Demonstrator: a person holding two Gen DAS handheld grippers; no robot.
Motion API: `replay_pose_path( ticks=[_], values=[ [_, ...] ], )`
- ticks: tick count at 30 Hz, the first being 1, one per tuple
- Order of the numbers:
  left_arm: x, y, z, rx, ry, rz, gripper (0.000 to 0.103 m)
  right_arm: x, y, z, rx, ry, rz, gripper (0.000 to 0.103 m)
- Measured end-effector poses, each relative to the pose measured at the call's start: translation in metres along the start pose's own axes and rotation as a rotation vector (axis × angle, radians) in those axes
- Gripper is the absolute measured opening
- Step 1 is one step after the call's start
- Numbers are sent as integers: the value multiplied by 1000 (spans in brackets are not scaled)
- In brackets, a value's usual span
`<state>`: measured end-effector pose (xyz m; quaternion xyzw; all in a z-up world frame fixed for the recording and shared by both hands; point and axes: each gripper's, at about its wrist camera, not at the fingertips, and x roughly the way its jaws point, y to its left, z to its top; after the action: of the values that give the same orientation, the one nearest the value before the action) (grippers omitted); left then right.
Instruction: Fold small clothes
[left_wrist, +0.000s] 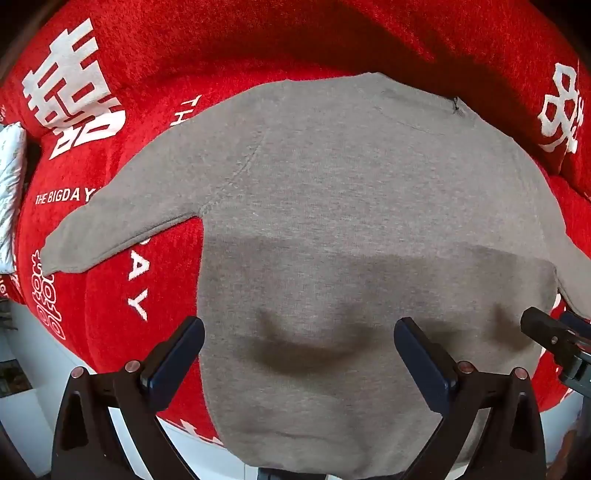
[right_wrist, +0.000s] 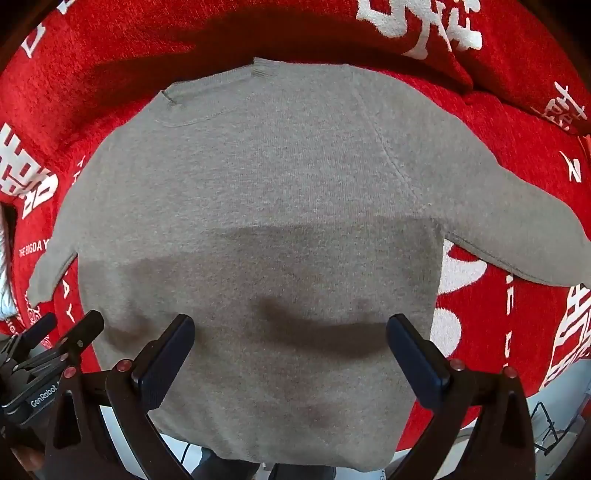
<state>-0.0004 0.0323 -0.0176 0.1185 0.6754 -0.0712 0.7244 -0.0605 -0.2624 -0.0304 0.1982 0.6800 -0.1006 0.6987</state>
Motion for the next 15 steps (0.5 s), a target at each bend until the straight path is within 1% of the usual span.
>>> replay_pose_path(
  ticks=[6,15],
  values=[
    [1,2,2,2,3,7,103,-2,0,1,4,0,-4,103],
    [0,4,2,7,6,-4,103,-3,3,0,-1,-3,13,103]
  ],
)
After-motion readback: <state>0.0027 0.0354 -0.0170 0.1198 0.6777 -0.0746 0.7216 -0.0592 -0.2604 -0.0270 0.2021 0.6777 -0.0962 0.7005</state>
